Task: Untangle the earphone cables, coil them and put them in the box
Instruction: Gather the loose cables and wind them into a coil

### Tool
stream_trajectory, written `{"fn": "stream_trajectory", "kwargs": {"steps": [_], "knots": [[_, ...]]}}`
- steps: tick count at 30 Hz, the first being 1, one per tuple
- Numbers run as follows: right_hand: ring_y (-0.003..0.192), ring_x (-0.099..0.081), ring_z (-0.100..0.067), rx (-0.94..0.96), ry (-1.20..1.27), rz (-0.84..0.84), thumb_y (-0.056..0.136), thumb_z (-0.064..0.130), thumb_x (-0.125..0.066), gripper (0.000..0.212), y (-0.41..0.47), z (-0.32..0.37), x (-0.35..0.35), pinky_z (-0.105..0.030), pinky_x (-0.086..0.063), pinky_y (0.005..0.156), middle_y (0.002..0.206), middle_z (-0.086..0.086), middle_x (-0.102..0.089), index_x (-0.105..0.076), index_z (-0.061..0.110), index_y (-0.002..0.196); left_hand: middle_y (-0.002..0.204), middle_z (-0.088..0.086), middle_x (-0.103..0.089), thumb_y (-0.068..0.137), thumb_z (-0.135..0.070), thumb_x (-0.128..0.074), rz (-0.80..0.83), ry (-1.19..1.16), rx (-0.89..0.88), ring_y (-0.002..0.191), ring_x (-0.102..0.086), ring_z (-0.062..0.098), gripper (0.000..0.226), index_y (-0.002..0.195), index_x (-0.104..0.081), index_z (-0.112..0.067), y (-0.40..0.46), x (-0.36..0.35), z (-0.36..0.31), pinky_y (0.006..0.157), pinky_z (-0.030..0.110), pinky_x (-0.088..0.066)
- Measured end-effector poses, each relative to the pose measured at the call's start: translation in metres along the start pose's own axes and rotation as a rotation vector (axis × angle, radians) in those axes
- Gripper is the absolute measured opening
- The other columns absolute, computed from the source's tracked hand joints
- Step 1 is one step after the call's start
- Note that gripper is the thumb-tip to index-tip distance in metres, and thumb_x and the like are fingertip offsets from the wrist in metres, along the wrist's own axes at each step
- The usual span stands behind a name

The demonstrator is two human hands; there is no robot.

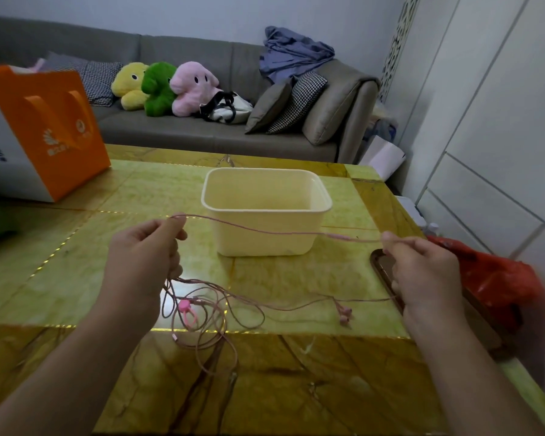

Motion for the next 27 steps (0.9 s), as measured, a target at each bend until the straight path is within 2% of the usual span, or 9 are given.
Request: {"fn": "stream_trajectory", "kwargs": {"steps": [4,7,10,13,16,17,20,23,27], "knots": [[0.081,-0.065,-0.024,0.149,-0.328,0.016,0.089,0.013,-0.073,0.007,-0.005,0.005,-0.003,-0.038,-0.052,0.066,0.088,-0.009,-0.071,-0.072,0.02,0.089,0.058,-0.004,-0.03,0.1,-0.021,-0.067,0.115,0.012,-0.008,0.052,-0.029,0.015,0.025,0.08,-0.062,-0.007,-0.007,-0.012,-0.004,0.052,0.031,-0.029],[0.121,-0.053,-0.026,0.225,-0.799,0.167,0.08,0.011,-0.069,0.048,-0.014,0.004,-0.023,-0.045,-0.052,0.097,0.128,-0.001,-0.053,-0.061,0.026,0.125,0.059,-0.004,-0.035,0.099,-0.008,-0.062,0.242,0.023,-0.007,0.053,-0.032,0.013,0.016,0.084,-0.064,-0.006,-0.018,-0.025,-0.005,0.052,0.031,-0.033],[0.14,-0.04,-0.01,0.355,-0.605,0.494,0.082,0.007,-0.07,0.072,-0.044,0.009,-0.05,-0.042,-0.045,0.116,0.145,0.013,-0.043,-0.05,0.035,0.146,0.061,-0.003,-0.037,0.099,-0.003,-0.058,0.384,0.041,0.017,0.056,-0.035,0.014,0.014,0.087,-0.063,-0.006,-0.033,-0.043,-0.003,0.055,0.031,-0.036],[0.132,-0.054,0.003,0.332,-0.255,0.846,0.091,0.034,-0.075,0.061,-0.082,0.009,-0.081,-0.037,-0.047,0.114,0.134,0.024,-0.063,-0.051,0.042,0.146,0.063,0.0,-0.041,0.098,-0.01,-0.063,0.514,0.067,0.033,0.058,-0.041,0.015,0.012,0.087,-0.063,-0.007,-0.046,-0.058,0.001,0.057,0.029,-0.041],[0.089,-0.072,-0.012,0.363,-0.168,0.864,0.096,0.035,-0.074,0.024,-0.094,0.006,-0.096,-0.054,-0.059,0.084,0.091,0.004,-0.073,-0.067,0.036,0.119,0.069,0.007,-0.051,0.095,-0.019,-0.066,0.623,0.143,0.039,0.064,-0.052,0.017,0.018,0.092,-0.067,-0.002,-0.052,-0.065,0.006,0.061,0.027,-0.043],[0.072,-0.067,-0.02,0.363,-0.138,0.823,0.101,0.03,-0.07,0.007,-0.091,0.009,-0.095,-0.057,-0.059,0.072,0.079,-0.002,-0.069,-0.069,0.031,0.108,0.07,0.009,-0.054,0.099,-0.017,-0.066,0.632,0.171,0.033,0.065,-0.057,0.018,0.016,0.094,-0.069,-0.001,-0.053,-0.065,0.006,0.061,0.026,-0.045],[0.046,-0.04,-0.021,0.219,0.099,0.739,0.105,0.021,-0.064,0.024,-0.073,0.01,-0.082,-0.038,-0.045,0.042,0.054,-0.003,-0.043,-0.07,0.016,0.082,0.07,0.005,-0.062,0.099,-0.021,-0.068,0.621,0.279,-0.048,0.066,-0.062,0.017,0.014,0.088,-0.074,-0.015,-0.052,-0.061,0.002,0.065,0.023,-0.048],[0.048,-0.018,-0.014,0.06,0.435,0.731,0.096,0.024,-0.062,0.025,-0.061,0.02,-0.066,-0.025,-0.016,0.046,0.055,-0.001,-0.024,-0.068,0.006,0.081,0.066,0.003,-0.056,0.093,-0.032,-0.071,0.61,0.265,-0.076,0.065,-0.053,0.018,0.017,0.084,-0.077,-0.019,-0.049,-0.054,-0.004,0.064,0.026,-0.045],[0.047,-0.016,-0.012,-0.017,0.662,0.625,0.099,0.022,-0.055,0.026,-0.041,0.022,-0.049,-0.028,-0.011,0.046,0.053,0.005,-0.022,-0.065,0.007,0.08,0.063,0.011,-0.052,0.097,-0.018,-0.068,0.467,0.138,-0.112,0.06,-0.05,0.023,0.02,0.083,-0.075,-0.006,-0.039,-0.046,-0.008,0.055,0.025,-0.047]]}}
Point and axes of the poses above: each hand's wrist, its own y-axis towards the middle knuckle, its own x-axis out of the back of the hand, z = x × y, the point moved 5 cm from there along y, towards the middle knuckle
